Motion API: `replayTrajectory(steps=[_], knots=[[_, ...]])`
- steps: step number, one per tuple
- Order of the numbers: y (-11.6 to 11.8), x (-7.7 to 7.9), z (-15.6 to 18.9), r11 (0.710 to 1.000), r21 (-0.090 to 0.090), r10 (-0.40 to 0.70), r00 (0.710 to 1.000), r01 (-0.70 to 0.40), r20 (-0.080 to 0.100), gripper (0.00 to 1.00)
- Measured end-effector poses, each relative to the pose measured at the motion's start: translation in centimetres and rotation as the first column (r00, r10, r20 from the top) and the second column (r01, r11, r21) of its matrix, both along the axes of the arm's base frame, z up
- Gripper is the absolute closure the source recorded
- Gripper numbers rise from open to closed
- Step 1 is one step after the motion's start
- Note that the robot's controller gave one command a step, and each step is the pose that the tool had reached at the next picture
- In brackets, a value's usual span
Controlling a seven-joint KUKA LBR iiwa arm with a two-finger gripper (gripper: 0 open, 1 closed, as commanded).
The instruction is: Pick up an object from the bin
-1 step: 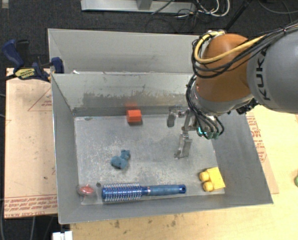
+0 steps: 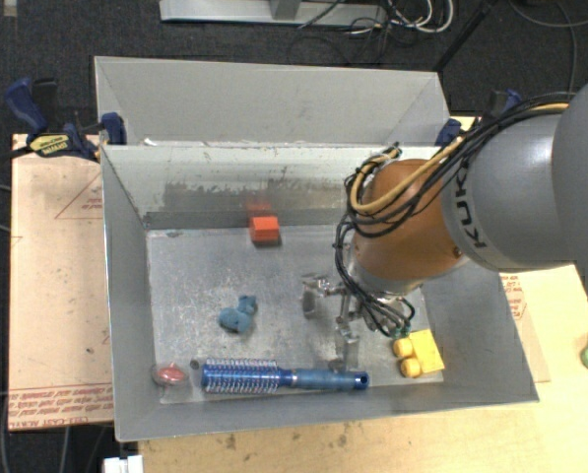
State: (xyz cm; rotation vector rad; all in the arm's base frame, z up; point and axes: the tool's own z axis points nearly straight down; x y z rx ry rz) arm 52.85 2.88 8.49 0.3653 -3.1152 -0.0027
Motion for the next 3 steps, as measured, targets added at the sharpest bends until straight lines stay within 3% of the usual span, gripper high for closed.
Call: replayTrajectory(steps=[1,2,3], knots=[[-6.0,3.1,3.4,0.88,0.001,-0.475,0.88,0.475,0.01,0.0],[-13.5,-4.6,0.0,0.97,-0.002,-0.241,0.97,0.241,0.008,0.0],[-16.3,-2.4,-1.6,0.977,0.0,-0.211,0.977,0.211,0.009,0.0]])
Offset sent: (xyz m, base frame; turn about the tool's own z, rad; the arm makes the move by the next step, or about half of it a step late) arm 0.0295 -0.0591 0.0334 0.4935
